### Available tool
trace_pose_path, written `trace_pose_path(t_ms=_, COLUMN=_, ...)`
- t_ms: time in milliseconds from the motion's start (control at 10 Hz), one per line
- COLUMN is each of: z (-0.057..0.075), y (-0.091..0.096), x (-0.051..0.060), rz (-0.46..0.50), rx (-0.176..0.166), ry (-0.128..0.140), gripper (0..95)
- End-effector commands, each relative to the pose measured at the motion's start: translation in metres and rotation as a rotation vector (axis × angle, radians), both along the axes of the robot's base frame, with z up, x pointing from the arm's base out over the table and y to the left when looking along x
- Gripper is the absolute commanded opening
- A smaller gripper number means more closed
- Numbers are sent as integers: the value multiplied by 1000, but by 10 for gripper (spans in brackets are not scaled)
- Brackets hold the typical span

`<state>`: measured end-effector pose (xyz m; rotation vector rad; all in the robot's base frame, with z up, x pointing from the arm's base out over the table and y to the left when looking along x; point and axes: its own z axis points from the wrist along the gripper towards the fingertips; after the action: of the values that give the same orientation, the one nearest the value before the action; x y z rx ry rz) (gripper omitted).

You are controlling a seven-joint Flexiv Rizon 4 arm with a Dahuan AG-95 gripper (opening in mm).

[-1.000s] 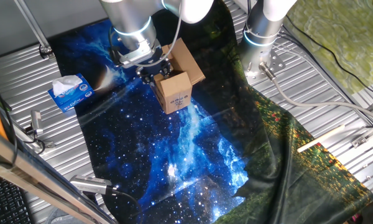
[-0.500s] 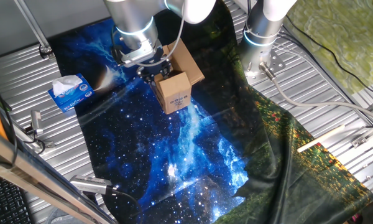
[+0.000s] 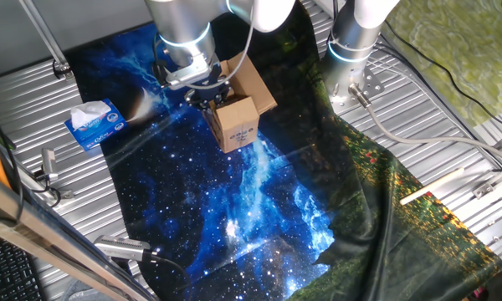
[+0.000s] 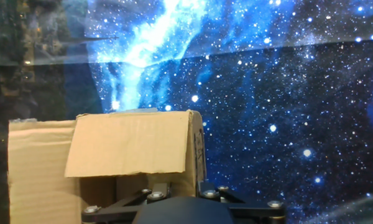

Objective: Cover the box

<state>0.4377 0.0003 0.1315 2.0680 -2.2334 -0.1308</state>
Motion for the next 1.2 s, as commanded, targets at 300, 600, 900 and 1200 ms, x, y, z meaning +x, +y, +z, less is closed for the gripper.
trace_pose_path(t_ms=300, z=-1, y=1, x=2, rz=2, rx=-14, ry=2, gripper=0)
trace_pose_path(t_ms=600, z=2, y=4, x=8, rz=19, rx=-38, ry=-1, gripper=0)
trace_pose_path(t_ms=900, z=3, y=6, x=11, rz=19, rx=-36, ry=-3, gripper=0)
trace_pose_path(t_ms=1200, z=5, y=9, x=17, rz=19, rx=-40, ry=-9, gripper=0)
